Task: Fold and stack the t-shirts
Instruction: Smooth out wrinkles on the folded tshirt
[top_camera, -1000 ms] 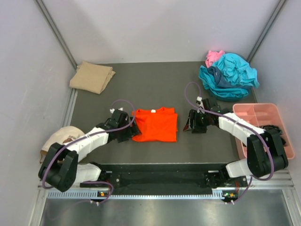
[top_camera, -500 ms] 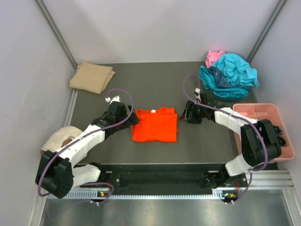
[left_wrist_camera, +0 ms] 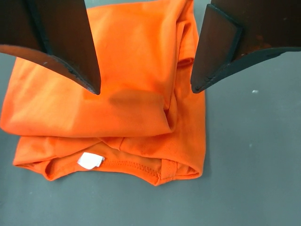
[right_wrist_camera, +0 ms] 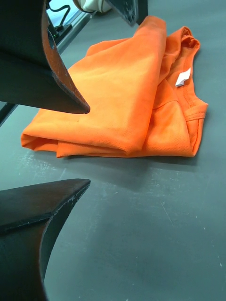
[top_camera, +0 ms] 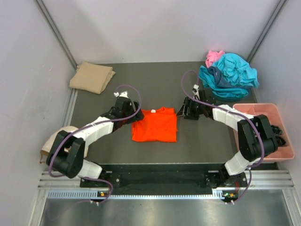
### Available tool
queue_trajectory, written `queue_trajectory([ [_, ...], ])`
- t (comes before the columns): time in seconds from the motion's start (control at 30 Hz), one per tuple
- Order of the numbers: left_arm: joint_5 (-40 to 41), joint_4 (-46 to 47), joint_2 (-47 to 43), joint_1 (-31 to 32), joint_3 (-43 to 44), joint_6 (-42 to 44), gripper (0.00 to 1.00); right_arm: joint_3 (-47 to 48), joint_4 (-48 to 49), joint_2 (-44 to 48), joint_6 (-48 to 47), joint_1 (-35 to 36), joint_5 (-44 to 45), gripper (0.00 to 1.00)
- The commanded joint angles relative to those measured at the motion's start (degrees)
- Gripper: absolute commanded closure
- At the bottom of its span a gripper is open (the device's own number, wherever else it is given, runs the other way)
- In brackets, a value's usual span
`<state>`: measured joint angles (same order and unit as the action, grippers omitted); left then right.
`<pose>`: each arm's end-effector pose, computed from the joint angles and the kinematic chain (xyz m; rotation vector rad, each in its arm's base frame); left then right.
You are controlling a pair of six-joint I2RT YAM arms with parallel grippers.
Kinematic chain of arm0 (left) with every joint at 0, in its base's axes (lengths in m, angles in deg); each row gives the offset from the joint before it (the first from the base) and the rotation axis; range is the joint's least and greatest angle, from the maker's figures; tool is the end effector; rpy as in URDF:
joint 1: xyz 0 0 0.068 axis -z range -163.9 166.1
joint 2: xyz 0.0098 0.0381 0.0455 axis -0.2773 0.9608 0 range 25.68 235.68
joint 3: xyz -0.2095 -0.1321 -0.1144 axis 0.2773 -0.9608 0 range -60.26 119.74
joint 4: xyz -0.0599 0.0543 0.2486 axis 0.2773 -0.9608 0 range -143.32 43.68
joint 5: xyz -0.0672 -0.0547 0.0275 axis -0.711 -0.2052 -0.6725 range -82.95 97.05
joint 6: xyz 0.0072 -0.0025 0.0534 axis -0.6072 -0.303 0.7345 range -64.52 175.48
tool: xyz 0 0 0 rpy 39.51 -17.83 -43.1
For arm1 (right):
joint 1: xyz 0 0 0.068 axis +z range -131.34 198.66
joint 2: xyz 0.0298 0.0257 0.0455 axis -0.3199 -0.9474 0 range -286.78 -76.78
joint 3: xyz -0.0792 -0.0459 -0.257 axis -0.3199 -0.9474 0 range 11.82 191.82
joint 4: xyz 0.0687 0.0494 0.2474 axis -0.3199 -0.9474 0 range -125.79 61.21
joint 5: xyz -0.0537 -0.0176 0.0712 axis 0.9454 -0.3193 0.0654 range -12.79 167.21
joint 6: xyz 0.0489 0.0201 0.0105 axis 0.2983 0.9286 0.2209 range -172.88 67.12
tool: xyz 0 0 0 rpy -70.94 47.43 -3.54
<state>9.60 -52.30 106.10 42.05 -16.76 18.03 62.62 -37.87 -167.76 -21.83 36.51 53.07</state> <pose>0.2598 -0.1248 0.2000 -0.2606 2.3591 -0.4988 0.3001 0.1119 0.1846 0.0909 2.5302 0.8790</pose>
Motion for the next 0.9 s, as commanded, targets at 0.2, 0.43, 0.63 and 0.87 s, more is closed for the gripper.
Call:
queue_trajectory([
  [0.2, -1.93, 8.0, 6.32, -0.38, 4.04, 2.12, 0.26, 2.81, 2.93, -1.92, -0.02, 0.08, -2.93, 0.44],
  [0.43, -1.23, 8.79, 7.38, -0.64, 4.48, 2.65, 0.29, 3.16, 4.77, -3.85, 0.85, 0.08, -5.12, 0.45],
  [0.63, -1.23, 8.97, 8.08, -0.82, 4.57, 2.91, 0.32, 3.95, 7.58, -6.31, 2.44, 0.08, -7.15, 0.53],
  [0.87, -0.96, 8.53, 7.64, -1.08, 4.22, 3.0, 0.38, 5.09, 8.38, -7.9, 3.14, 0.17, -8.2, 0.76],
])
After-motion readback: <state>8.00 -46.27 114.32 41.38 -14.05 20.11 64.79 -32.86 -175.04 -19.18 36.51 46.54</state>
